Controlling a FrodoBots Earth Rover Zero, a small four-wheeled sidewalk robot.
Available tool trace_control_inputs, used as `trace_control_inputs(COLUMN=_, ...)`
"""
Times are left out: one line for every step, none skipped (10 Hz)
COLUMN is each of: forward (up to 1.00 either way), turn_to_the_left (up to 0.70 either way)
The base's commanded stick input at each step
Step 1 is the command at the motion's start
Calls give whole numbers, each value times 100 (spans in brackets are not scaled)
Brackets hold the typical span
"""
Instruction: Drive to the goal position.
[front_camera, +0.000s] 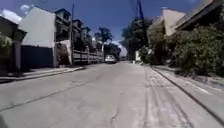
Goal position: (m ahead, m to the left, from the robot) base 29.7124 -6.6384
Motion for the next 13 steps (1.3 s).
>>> trace_control_inputs(forward=85, turn_to_the_left=-30)
trace_control_inputs(forward=85, turn_to_the_left=-33)
trace_control_inputs(forward=85, turn_to_the_left=-34)
trace_control_inputs(forward=85, turn_to_the_left=-33)
trace_control_inputs(forward=85, turn_to_the_left=-33)
trace_control_inputs(forward=85, turn_to_the_left=-33)
trace_control_inputs(forward=85, turn_to_the_left=-34)
trace_control_inputs(forward=85, turn_to_the_left=-34)
trace_control_inputs(forward=85, turn_to_the_left=-34)
trace_control_inputs(forward=85, turn_to_the_left=-34)
trace_control_inputs(forward=85, turn_to_the_left=-34)
trace_control_inputs(forward=85, turn_to_the_left=-29)
trace_control_inputs(forward=85, turn_to_the_left=-9)
